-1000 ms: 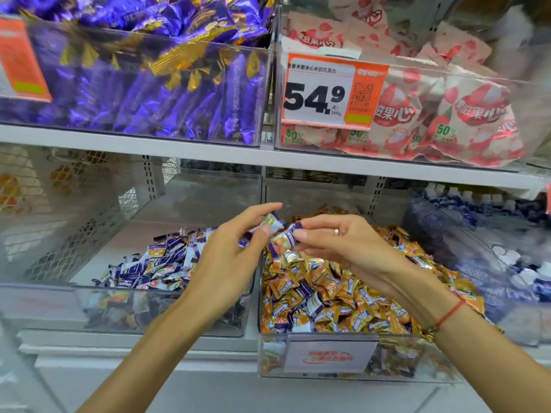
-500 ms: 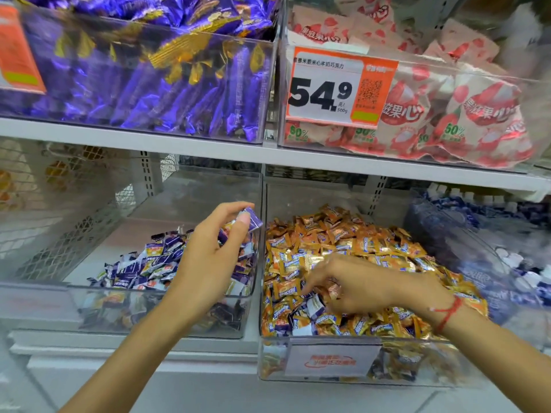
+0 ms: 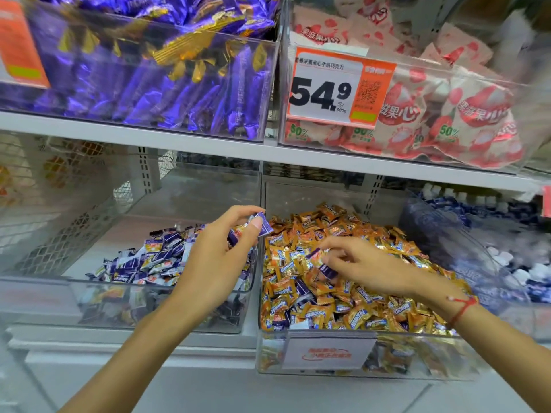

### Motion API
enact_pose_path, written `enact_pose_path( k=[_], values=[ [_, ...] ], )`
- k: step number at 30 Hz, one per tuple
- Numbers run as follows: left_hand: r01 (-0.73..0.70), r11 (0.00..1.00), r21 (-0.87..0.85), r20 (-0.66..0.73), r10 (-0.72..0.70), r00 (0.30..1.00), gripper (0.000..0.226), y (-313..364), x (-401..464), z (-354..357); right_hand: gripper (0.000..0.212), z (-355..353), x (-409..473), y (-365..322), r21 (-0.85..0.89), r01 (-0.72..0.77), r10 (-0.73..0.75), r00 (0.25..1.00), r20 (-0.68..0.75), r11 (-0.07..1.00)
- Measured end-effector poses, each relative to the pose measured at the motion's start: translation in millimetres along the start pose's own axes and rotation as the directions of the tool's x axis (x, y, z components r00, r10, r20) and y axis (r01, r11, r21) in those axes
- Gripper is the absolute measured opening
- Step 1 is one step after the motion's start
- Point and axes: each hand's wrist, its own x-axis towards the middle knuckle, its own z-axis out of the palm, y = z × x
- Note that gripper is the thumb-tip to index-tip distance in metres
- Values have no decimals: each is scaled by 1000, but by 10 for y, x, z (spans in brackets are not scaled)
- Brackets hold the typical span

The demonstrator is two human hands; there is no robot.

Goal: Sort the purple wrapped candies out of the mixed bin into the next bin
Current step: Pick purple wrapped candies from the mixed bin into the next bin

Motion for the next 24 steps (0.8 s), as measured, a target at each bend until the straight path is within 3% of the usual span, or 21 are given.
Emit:
enact_pose_path(
  k=[3, 11, 14, 17, 20, 24],
  values=[
    [-9, 1000, 9, 7, 9, 1000, 27, 8, -9, 37, 24, 119, 100, -103, -501, 133, -122, 991, 55, 855],
    [-6, 1000, 11, -7, 6, 1000, 23, -22, 24, 40, 36, 349, 359, -158, -684, 250, -108, 964, 244, 686],
    [7, 1000, 21, 19, -7, 1000, 24, -18, 13, 33, 31, 344, 437, -188, -670, 274, -68, 946, 317, 690],
    [7, 1000, 9, 31, -7, 999, 23, -14, 5, -4, 42, 194, 408, -161, -503, 212, -35, 940, 339, 838],
    [14, 1000, -4, 22, -13, 1000, 23, -27, 1, -50, 44, 0, 261, -45, -268, 88, -3, 952, 305, 959],
    [13, 1000, -2, 26, -13, 1000, 20, -33, 8, -93, 31, -215, 8, 42, -114, 53, -28, 979, 204, 992]
  ],
)
